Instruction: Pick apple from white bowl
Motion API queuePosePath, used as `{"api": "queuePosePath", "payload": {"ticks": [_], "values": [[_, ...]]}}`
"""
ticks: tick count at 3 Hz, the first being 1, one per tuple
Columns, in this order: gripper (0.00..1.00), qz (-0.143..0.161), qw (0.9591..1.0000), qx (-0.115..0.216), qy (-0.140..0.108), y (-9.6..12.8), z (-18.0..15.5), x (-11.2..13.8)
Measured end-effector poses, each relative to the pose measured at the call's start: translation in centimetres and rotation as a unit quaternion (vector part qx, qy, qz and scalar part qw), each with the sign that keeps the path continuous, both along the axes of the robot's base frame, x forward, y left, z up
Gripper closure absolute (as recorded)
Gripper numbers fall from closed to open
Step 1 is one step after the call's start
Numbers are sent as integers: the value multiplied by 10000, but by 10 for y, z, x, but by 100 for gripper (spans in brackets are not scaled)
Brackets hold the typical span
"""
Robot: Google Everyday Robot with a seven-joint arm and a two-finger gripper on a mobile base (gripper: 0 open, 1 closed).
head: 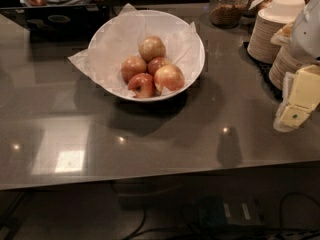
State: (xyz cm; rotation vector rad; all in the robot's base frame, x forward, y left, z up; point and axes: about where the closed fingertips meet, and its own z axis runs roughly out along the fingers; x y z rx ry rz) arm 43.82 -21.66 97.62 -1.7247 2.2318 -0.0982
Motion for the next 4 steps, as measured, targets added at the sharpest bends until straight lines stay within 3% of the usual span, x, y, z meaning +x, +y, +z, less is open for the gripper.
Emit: {"api": "queuePosePath", "payload": {"ticks": [1, 2, 4], "values": [[0, 19, 9999, 54, -94, 3, 4, 4], [0, 218, 9990, 260, -288, 21, 13, 22], [0, 800, 9924, 757, -557, 73, 40, 53]]}}
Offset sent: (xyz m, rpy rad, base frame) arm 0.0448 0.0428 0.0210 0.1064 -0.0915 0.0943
